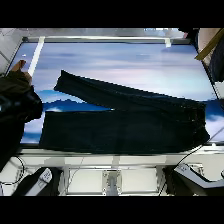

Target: Fold the clothes and pants, and hang the long-sleeved shirts on hangers.

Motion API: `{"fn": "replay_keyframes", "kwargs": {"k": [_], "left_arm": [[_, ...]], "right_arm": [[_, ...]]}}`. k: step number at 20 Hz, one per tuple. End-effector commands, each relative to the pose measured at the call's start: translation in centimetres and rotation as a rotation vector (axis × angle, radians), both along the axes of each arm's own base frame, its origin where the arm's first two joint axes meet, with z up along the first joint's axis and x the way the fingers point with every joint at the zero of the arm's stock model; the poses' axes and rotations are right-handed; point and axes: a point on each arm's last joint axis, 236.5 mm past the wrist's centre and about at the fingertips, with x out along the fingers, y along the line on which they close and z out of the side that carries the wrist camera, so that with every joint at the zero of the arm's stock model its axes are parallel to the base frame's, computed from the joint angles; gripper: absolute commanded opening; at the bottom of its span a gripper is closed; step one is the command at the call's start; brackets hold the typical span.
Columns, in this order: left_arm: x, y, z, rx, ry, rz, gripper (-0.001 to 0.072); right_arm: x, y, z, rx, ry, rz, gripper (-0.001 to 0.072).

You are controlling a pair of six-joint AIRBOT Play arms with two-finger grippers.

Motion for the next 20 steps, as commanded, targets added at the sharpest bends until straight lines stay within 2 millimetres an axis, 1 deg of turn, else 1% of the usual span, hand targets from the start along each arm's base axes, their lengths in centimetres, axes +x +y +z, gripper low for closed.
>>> {"fn": "replay_keyframes", "kwargs": {"k": [1, 2, 3, 5, 6, 7, 9, 10, 12, 15, 17, 18, 19, 20], "left_arm": [[8.5, -3.1, -5.2, -0.095, 0.061, -0.091, 0.0642], [9.9, -3.9, -6.7, -0.113, 0.083, -0.106, 0.0632], [11.4, -4.6, -7.9, -0.131, 0.094, -0.102, 0.0623], [14.4, -4.9, -8.9, -0.143, 0.066, -0.084, 0.0623], [15.4, -5.1, -9.2, -0.158, 0.058, -0.076, 0.0622], [15.9, -5.3, -9.7, -0.168, 0.062, -0.072, 0.0604], [16.0, -5.2, -10.9, -0.180, 0.083, -0.051, 0.0603], [16.1, -4.7, -11.1, -0.181, 0.078, -0.034, 0.0603], [17.3, -4.1, -10.8, -0.172, 0.031, -0.005, 0.0595], [19.2, -4.9, -11.0, -0.208, -0.036, 0.044, 0.0567], [19.2, -5.5, -11.9, -0.217, -0.022, 0.040, 0.0459], [19.1, -5.8, -12.3, -0.218, -0.016, 0.037, 0.0340], [19.1, -5.8, -12.4, -0.200, -0.019, 0.013, 0.0050], [19.1, -5.8, -12.3, -0.178, -0.027, -0.018, 0.0014]], "right_arm": [[6.7, 6.5, 1.8, -0.095, -0.103, 0.119, 0.0477], [7.4, 7.6, 2.1, -0.106, -0.116, 0.139, 0.0477], [7.7, 8.5, 2.1, -0.106, -0.119, 0.159, 0.0477], [7.4, 9.5, 1.9, -0.088, -0.107, 0.194, 0.0477], [7.1, 9.8, 1.8, -0.081, -0.099, 0.208, 0.0477], [7.0, 10.2, 1.8, -0.074, -0.094, 0.220, 0.0477], [6.9, 10.3, 1.7, -0.070, -0.092, 0.227, 0.0477], [6.9, 10.3, 1.7, -0.070, -0.092, 0.226, 0.0476], [6.9, 10.3, 1.7, -0.070, -0.092, 0.226, 0.0476], [6.9, 10.3, 1.7, -0.070, -0.092, 0.226, 0.0477], [6.9, 10.2, 1.7, -0.075, -0.090, 0.224, 0.0476], [6.8, 9.7, 1.4, -0.098, -0.080, 0.217, 0.0476], [6.6, 8.6, 0.8, -0.143, -0.058, 0.202, 0.0475], [6.2, 6.7, -0.1, -0.213, -0.021, 0.174, 0.0455]]}}
